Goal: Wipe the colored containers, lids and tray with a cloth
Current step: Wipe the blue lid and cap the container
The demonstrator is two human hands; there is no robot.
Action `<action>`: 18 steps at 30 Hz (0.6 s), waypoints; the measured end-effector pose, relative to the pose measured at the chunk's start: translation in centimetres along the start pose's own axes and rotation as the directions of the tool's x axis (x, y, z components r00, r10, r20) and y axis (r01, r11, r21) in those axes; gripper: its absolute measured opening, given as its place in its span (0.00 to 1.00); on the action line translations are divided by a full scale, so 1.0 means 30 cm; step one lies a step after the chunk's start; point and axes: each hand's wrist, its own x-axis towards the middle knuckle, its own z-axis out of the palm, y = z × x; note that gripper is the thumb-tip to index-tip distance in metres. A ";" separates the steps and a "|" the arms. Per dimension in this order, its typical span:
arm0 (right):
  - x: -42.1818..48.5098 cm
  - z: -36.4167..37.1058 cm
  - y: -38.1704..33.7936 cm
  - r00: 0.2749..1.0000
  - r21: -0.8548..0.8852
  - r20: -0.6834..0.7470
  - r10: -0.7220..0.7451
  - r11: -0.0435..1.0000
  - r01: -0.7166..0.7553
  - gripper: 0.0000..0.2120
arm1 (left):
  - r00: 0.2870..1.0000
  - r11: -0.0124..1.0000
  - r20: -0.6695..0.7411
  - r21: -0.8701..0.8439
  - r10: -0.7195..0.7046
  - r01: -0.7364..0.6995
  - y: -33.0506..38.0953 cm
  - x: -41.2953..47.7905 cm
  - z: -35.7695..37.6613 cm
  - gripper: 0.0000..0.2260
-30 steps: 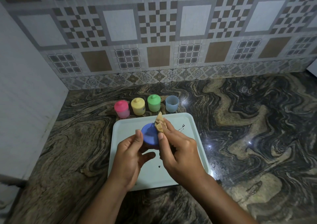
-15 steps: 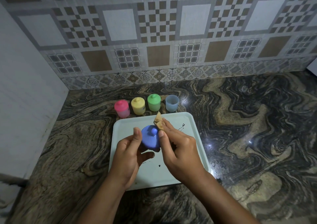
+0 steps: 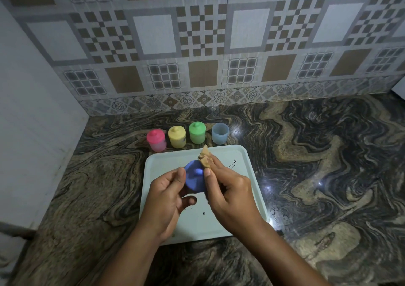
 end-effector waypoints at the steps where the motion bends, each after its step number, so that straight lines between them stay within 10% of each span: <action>1: 0.004 -0.002 0.005 0.999 0.001 0.003 0.039 0.999 -0.039 0.16 | 1.000 1.000 0.001 -0.006 -0.016 0.016 -0.003 0.000 0.001 0.14; 7: 0.012 -0.009 0.001 0.988 0.043 0.008 0.155 0.987 -0.155 0.14 | 0.987 0.999 0.157 0.004 0.033 -0.034 -0.011 -0.014 -0.001 0.17; 14: 0.001 0.002 -0.007 0.999 -0.051 0.023 -0.049 0.997 0.050 0.15 | 0.999 0.999 0.006 -0.027 0.032 -0.032 -0.002 0.010 -0.043 0.19; 18: 0.036 -0.008 -0.010 0.952 0.141 0.088 0.294 0.942 -0.304 0.13 | 1.000 0.999 0.005 0.044 0.009 -0.009 -0.015 0.000 -0.028 0.17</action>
